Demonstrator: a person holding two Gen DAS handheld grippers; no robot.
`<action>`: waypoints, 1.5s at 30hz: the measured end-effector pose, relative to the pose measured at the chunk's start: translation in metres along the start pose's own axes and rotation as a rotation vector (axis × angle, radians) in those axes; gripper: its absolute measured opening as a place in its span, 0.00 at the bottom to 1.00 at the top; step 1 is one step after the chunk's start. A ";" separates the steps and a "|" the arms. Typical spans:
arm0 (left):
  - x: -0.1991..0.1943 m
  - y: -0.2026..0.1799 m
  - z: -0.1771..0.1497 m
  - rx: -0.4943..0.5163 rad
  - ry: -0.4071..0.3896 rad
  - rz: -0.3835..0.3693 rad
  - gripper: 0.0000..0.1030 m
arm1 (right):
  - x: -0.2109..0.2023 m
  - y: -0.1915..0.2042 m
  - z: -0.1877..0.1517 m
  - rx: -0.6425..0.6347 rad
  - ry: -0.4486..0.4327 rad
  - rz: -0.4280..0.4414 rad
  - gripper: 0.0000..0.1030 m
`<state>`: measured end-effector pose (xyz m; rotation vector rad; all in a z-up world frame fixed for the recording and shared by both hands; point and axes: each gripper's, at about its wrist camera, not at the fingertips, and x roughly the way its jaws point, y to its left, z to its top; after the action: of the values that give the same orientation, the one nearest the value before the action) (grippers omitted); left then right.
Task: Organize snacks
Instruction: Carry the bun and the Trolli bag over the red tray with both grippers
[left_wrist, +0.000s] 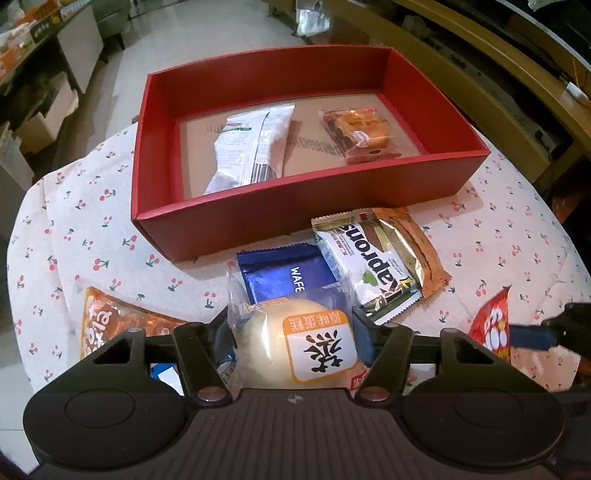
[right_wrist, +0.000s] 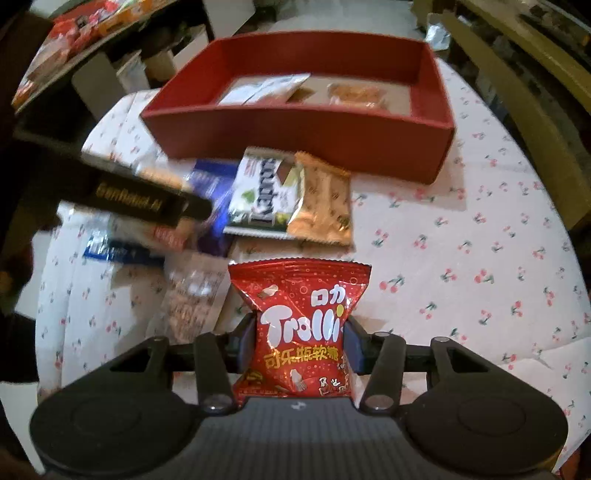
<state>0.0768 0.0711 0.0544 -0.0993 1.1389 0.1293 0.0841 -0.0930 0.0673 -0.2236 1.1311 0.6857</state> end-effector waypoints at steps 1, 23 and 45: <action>-0.001 0.000 0.000 0.000 -0.002 0.000 0.66 | -0.002 -0.001 0.001 0.009 -0.008 -0.002 0.47; -0.035 0.007 0.027 -0.074 -0.107 -0.097 0.66 | -0.029 -0.009 0.058 0.112 -0.200 -0.003 0.47; -0.017 0.025 0.106 -0.179 -0.183 -0.065 0.66 | -0.010 -0.034 0.144 0.231 -0.309 -0.005 0.47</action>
<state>0.1618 0.1099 0.1135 -0.2775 0.9395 0.1790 0.2108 -0.0523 0.1323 0.0747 0.9028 0.5569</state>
